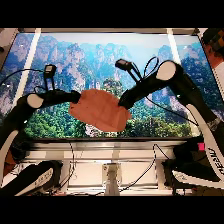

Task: Fold the clothes and pants, and hang the long-sleeved shirts on hangers.

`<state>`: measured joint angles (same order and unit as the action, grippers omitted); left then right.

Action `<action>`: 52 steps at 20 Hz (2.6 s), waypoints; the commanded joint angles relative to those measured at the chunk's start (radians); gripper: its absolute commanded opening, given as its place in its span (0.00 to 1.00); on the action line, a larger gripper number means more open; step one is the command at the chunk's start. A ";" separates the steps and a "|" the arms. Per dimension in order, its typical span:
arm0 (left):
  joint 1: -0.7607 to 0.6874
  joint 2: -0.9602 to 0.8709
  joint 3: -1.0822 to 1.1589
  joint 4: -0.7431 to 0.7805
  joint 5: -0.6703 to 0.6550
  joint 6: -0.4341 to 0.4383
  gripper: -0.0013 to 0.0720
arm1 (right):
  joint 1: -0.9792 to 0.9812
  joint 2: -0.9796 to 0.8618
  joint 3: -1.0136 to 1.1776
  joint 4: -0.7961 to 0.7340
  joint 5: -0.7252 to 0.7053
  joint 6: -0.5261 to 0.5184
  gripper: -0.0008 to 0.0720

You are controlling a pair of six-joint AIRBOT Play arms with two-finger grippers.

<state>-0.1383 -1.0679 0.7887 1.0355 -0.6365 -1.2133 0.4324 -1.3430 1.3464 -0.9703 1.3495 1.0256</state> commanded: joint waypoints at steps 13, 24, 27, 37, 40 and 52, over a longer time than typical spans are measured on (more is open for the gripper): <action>0.079 -0.617 0.545 -0.011 -0.270 0.129 0.90 | 0.000 0.003 -0.260 0.005 -0.168 0.006 0.02; 0.129 -0.699 0.565 -0.154 -0.452 0.359 0.89 | 0.000 0.003 -0.260 0.005 -0.172 0.006 0.02; 0.120 -0.719 0.565 -0.175 -0.461 0.423 0.89 | 0.000 0.003 -0.260 0.005 -0.172 0.006 0.02; 0.127 -0.713 0.576 -0.311 -0.537 0.519 0.04 | 0.000 0.003 -0.260 0.005 -0.172 0.006 0.02; 0.146 -0.711 0.591 -0.311 -0.672 0.588 0.04 | 0.000 0.003 -0.260 0.005 -0.172 0.006 0.02; 0.209 -0.737 0.591 -0.312 -0.581 0.586 0.95 | 0.000 0.003 -0.260 0.005 -0.173 0.006 0.02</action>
<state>0.0708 -1.7924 1.3792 0.7242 -1.2503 -0.6365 0.4324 -1.3407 1.0870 -0.9653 1.1767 1.0313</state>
